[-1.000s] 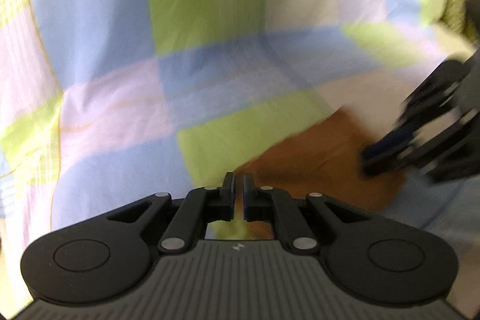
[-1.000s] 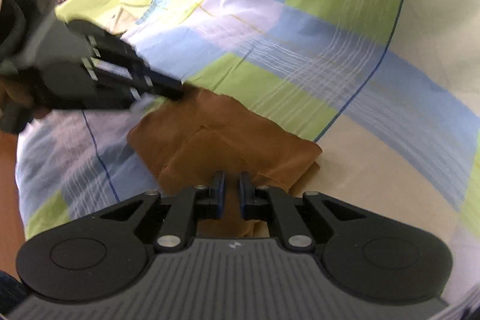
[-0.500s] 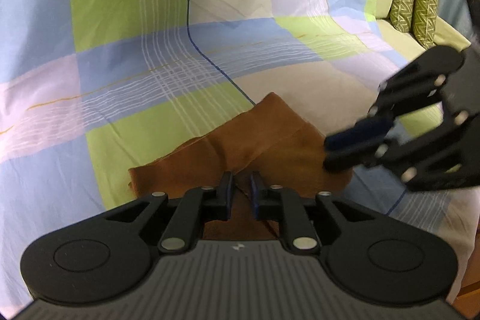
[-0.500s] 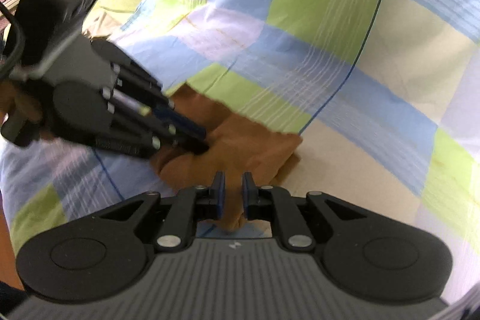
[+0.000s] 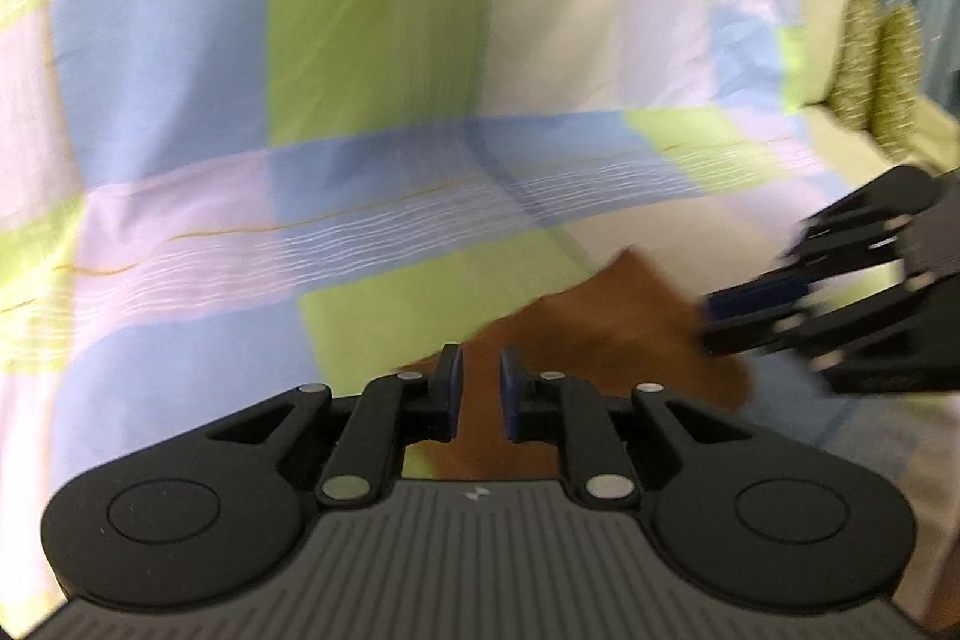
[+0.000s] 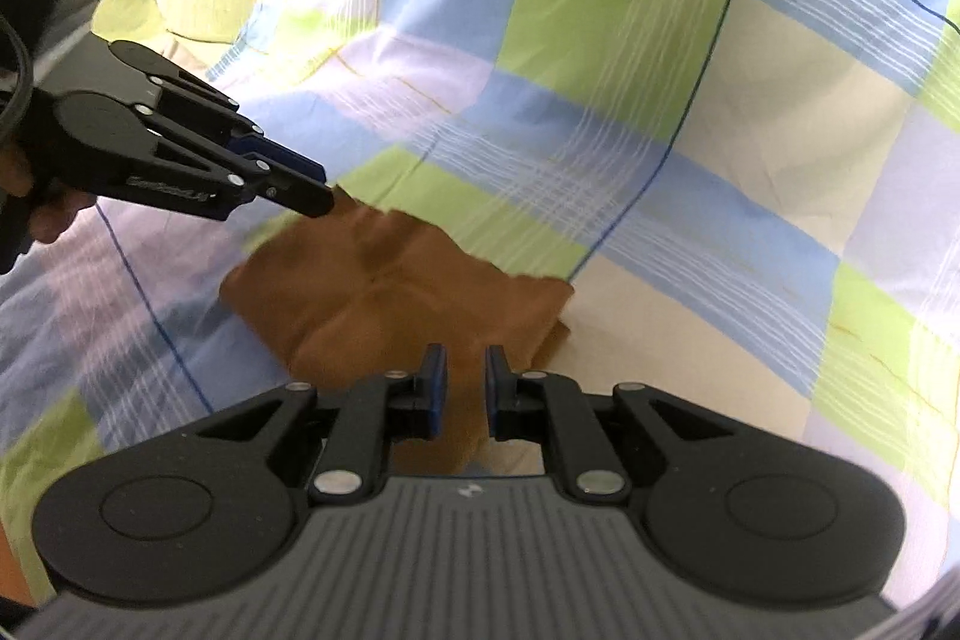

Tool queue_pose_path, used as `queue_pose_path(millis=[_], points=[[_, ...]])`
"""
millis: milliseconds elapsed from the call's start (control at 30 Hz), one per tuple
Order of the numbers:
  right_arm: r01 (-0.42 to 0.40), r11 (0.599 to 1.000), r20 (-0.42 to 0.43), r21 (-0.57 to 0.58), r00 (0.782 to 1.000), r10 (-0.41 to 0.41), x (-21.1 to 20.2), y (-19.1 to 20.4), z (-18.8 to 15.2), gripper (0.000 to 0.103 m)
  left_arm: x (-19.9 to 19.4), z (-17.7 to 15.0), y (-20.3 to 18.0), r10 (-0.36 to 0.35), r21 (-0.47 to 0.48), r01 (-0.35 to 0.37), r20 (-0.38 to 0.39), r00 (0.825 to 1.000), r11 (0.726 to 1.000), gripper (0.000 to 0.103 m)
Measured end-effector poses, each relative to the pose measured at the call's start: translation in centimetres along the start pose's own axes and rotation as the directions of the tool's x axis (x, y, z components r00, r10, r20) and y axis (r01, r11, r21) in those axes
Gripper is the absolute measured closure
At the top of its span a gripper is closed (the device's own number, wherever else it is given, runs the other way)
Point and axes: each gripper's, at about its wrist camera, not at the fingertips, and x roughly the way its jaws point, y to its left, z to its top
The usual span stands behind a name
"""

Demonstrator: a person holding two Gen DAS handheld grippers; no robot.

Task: Fold clothes

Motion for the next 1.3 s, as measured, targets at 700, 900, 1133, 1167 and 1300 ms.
queue_pose_path(millis=[700, 900, 1133, 1167, 1300], points=[[0.024, 0.995, 0.061, 0.100, 0.998, -0.030, -1.7, -0.6, -0.4, 0.094, -1.7, -1.3, -1.1, 0.120, 0.017, -0.120, -0.005, 0.993, 0.993, 0.082], [0.032, 0.997, 0.019, 0.070, 0.999, -0.034, -0.5, 1.2, -1.9, 0.094, -0.4, -4.2, -2.3, 0.160, 0.029, -0.158, -0.075, 0.984, 0.987, 0.078], [0.054, 0.997, -0.002, 0.059, 0.999, -0.054, 0.5, 0.8, -2.5, 0.094, -0.3, -4.2, -1.8, 0.185, 0.021, -0.184, -0.067, 0.980, 0.983, 0.074], [0.054, 0.997, 0.005, 0.063, 0.999, -0.054, 0.0, 0.6, -2.2, 0.094, -0.9, -3.9, -1.9, 0.188, 0.028, -0.187, -0.054, 0.981, 0.982, 0.076], [0.043, 0.994, 0.062, 0.103, 0.997, -0.049, -2.0, -0.3, -1.1, 0.094, -2.9, -2.2, -2.0, 0.136, 0.036, -0.137, 0.028, 0.990, 0.990, 0.076]])
